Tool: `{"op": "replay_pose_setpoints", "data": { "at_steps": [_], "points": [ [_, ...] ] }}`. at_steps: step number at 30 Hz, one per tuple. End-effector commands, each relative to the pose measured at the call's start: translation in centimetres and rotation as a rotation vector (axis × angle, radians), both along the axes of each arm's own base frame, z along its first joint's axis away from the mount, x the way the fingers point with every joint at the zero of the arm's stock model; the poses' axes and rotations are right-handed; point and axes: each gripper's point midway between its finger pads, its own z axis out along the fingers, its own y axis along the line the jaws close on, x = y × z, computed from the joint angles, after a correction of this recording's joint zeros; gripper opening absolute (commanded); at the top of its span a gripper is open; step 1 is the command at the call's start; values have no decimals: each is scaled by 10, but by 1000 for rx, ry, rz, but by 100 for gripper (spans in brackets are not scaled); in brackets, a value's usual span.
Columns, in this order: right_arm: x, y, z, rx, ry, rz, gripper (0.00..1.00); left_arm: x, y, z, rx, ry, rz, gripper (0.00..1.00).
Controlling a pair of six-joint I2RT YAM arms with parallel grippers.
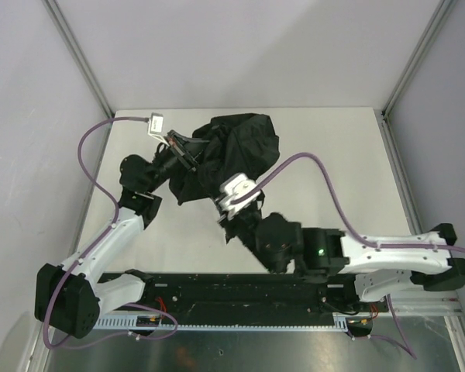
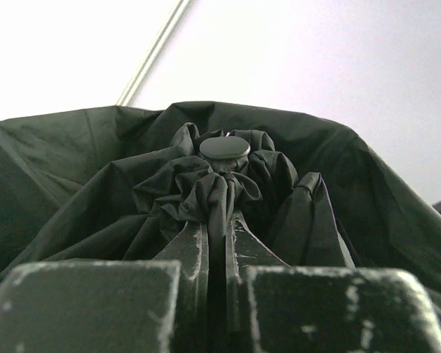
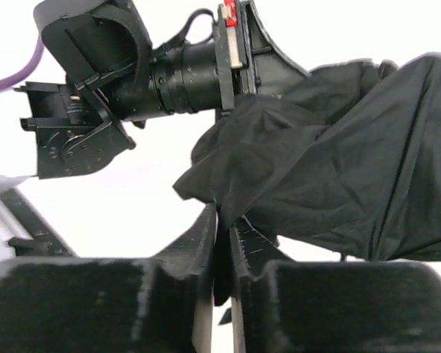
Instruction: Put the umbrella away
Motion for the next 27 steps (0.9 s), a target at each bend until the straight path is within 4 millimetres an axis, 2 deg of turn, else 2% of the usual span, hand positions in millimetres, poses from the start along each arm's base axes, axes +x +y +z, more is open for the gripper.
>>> {"op": "replay_pose_setpoints", "data": {
  "at_steps": [1,4,7,9,11,13,15,17,21,23,25,27],
  "points": [
    [6,-2,32,-86,-158,-211,6,12,18,31,-101,-15,126,0],
    [-10,48,10,-170,-202,-66,1,22,23,32,-145,39,170,0],
    [-22,101,-29,-231,-166,147,0,22,21,40,-177,63,149,0],
    [-22,123,-51,-249,-114,259,0,16,19,46,-184,60,117,0],
    [-18,130,-65,-250,-59,327,0,8,19,52,-188,44,96,0],
    [-18,131,-72,-218,11,409,0,-2,19,58,-183,17,76,0],
    [-22,126,-74,-184,74,517,5,-10,18,62,-172,-9,54,0],
    [-28,117,-71,-157,122,605,20,-18,15,64,-151,-37,26,0],
    [-65,91,-55,-118,233,806,52,-28,10,64,-86,-111,-18,0],
    [-73,75,-43,-98,257,814,61,-31,7,61,-52,-147,-37,0],
    [-66,60,-28,-76,234,728,71,-33,5,57,-26,-173,-46,0],
    [-63,46,-12,-50,202,689,77,-32,5,54,-8,-192,-44,0]
  ]
}}
